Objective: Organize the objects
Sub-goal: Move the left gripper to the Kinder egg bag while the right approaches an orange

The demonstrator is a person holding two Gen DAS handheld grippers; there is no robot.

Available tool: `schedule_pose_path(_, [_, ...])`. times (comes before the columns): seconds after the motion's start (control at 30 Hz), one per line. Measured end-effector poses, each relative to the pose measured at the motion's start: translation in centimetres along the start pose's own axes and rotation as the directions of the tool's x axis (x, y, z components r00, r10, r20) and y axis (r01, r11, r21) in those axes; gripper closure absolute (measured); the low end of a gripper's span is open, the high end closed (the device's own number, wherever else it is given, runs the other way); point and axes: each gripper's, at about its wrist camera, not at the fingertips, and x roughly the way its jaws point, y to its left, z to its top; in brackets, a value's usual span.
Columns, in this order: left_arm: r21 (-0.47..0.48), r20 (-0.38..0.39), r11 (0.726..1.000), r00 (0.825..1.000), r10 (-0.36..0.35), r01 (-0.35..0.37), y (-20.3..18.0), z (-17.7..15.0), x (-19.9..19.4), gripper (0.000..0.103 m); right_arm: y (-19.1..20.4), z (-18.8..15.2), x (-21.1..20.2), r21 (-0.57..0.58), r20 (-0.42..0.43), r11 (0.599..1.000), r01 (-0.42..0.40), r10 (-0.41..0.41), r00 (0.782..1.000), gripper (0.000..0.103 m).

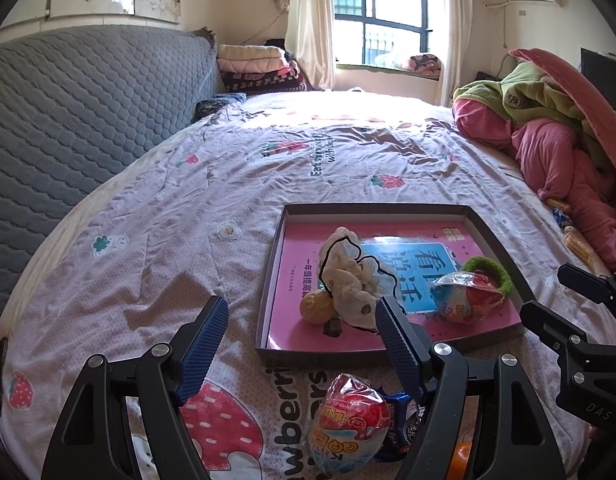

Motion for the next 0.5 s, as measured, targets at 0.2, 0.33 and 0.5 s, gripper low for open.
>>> schedule_pose_path(0.2, [-0.009,-0.015,1.0,1.0,-0.001,0.001,0.1,-0.8,0.0,0.026,-0.2,-0.6,-0.1,-0.007,-0.014,1.0,-0.007,0.007,1.0,0.034])
schedule_pose_path(0.33, [-0.006,-0.031,1.0,1.0,0.0,0.0,0.2,-1.8,0.0,0.026,-0.2,-1.2,-0.2,-0.013,-0.021,1.0,-0.011,0.011,1.0,0.034])
schedule_pose_path(0.5, [-0.014,-0.044,1.0,0.999,-0.007,0.007,0.4,-3.0,-0.2,0.026,0.0,-2.2,-0.3,-0.016,-0.041,1.0,-0.022,0.021,0.999,0.034])
